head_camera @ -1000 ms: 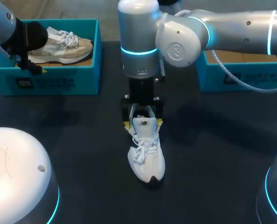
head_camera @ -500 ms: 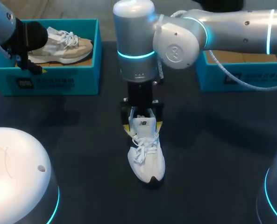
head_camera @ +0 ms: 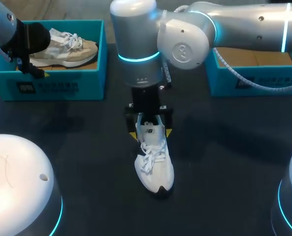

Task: Take the shoe out of the shoebox, open the shoe tongue, remove and reinsert the insole, then place the shoe into the shoebox

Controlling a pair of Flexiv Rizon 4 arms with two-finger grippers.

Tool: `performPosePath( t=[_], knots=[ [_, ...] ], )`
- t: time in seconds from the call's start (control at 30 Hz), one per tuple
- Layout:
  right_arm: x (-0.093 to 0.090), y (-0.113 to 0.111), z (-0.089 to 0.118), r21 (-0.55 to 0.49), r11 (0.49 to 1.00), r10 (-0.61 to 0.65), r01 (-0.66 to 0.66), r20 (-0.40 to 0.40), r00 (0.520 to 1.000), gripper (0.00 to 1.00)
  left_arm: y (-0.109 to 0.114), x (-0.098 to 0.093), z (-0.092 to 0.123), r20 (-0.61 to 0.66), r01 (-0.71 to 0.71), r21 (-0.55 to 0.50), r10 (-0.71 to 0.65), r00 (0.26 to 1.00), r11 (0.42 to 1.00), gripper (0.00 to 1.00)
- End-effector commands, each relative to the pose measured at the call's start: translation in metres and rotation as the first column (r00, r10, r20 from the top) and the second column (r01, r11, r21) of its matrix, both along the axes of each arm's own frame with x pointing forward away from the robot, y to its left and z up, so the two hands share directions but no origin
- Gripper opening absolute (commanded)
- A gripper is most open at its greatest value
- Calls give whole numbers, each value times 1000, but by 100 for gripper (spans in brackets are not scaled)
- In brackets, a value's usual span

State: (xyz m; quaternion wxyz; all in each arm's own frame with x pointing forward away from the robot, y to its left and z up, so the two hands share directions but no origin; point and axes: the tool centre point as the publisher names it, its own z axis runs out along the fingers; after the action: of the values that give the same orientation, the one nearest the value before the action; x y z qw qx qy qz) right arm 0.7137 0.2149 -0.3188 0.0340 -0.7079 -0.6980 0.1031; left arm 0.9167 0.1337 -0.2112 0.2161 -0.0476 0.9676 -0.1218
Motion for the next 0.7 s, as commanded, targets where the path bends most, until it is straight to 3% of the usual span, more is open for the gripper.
performPosePath(
  t=[0.03, 0.2, 0.4, 0.7],
  knots=[
    [-10, -3, 10, -7, 1000, -17, 17, 50, 999, 100, 0, -1, 0, 0, -1, 3, 1, 1000, 1000, 100],
    [-14, -7, 20, -33, 999, -31, 34, 71, 997, 100, 0, -1, 0, 0, -1, 3, 1, 1000, 1000, 100],
    [-31, -4, 38, -50, 998, -44, 48, 86, 995, 100, 0, -1, 0, 0, -1, 3, 1, 1000, 1000, 100],
    [-45, -2, 41, -30, 998, -49, 52, 105, 993, 98, 0, -1, 0, 0, -1, 3, 1, 1000, 1000, 100]
  ],
)
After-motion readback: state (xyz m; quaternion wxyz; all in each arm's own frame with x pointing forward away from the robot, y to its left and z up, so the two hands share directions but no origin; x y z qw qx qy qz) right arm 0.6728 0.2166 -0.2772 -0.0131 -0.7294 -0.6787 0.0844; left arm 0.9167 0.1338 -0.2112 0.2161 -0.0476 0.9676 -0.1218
